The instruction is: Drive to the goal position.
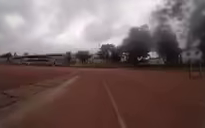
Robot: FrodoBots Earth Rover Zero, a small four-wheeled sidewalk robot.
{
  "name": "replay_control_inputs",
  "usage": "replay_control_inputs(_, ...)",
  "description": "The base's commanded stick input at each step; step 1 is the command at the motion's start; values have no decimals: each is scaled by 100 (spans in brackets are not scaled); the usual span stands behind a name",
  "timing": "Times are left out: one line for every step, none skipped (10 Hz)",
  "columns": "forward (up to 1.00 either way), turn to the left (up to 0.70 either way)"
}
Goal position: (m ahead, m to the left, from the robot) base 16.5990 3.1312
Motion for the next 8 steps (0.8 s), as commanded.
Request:
replay_control_inputs(70,0)
replay_control_inputs(70,0)
replay_control_inputs(70,0)
replay_control_inputs(70,0)
replay_control_inputs(70,0)
replay_control_inputs(70,0)
replay_control_inputs(70,0)
replay_control_inputs(70,0)
